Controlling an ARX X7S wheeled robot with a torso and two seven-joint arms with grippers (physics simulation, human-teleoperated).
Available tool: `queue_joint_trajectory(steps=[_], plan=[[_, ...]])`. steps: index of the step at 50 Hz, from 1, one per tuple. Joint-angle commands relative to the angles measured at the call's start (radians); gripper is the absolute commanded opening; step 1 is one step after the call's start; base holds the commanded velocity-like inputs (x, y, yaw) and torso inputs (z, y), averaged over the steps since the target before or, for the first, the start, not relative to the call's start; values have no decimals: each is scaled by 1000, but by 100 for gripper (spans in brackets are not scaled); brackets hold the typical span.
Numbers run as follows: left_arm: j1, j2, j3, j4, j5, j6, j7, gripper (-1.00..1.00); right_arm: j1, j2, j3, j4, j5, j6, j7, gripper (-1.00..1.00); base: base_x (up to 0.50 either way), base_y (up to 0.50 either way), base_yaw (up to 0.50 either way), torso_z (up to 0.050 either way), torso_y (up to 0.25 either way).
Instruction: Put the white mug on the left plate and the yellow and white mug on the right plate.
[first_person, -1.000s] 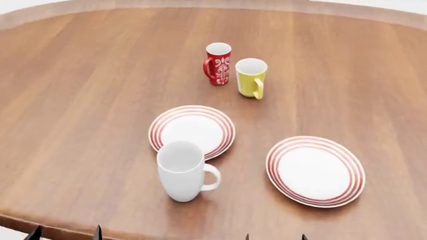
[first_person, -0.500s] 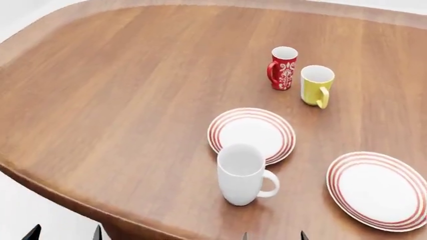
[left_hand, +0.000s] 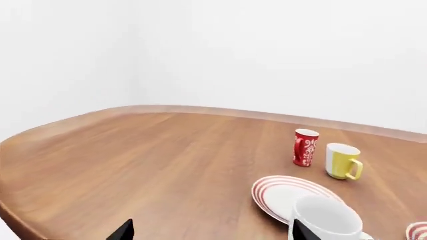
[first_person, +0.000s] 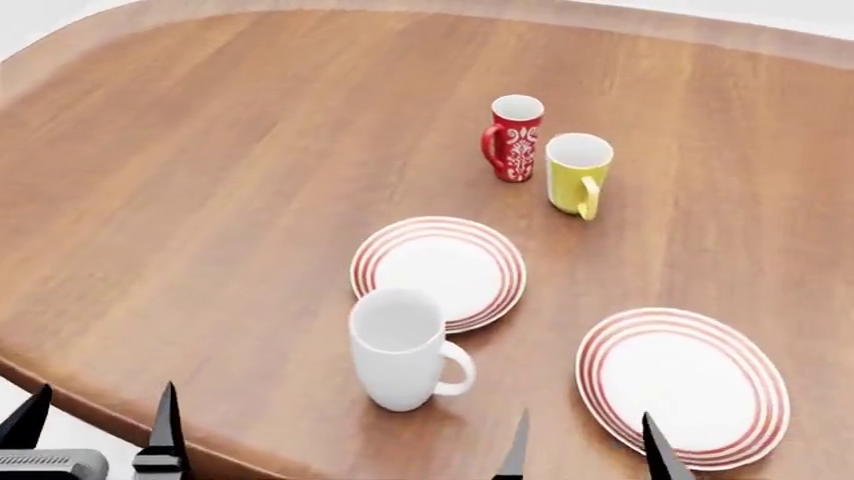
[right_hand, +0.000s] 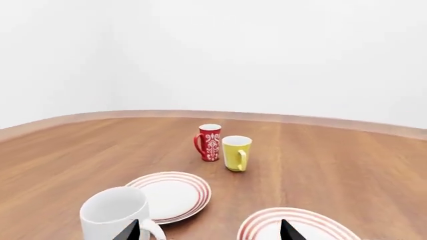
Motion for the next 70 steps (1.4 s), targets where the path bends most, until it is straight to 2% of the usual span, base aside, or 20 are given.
queue_joint_trajectory(steps=[1, 4, 9, 16, 18, 27, 54, 55, 70], plan=[[19, -9, -18, 50, 17, 33, -42, 100, -35, 19, 46, -62, 43, 4, 27, 100, 138, -480, 0, 0, 0], [-1, -15, -28, 67, 19, 29, -56, 100, -27, 14, 58, -57, 43, 27, 53, 100, 48, -168, 0, 0, 0], [7, -19, -64, 96, -75, 2, -32, 100, -24, 17, 68, -55, 48, 49, 73, 100, 0, 0, 0, 0, 0], [22, -29, -16, 90, -34, 22, -23, 100, -32, 25, 65, -58, 52, 14, 67, 100, 0, 0, 0, 0, 0], [20, -34, -18, 92, -37, 21, -23, 100, -31, 23, 74, -60, 93, 23, 53, 100, 0, 0, 0, 0, 0], [19, -47, -39, 66, -63, 29, -20, 100, -15, 28, 54, -54, 61, 31, 79, 100, 18, -61, 0, 0, 0], [30, -63, -26, 90, -64, 35, -49, 100, -27, 49, 57, -68, 85, 9, 93, 100, 477, 137, 0, 0, 0], [29, -65, -28, 89, -66, 35, -51, 100, -34, 46, 59, -65, 79, -27, 92, 100, 0, 0, 0, 0, 0], [35, -81, -12, 106, -73, 33, -64, 100, -35, 53, 57, -72, 90, -30, 103, 100, 346, 100, 0, 0, 0]])
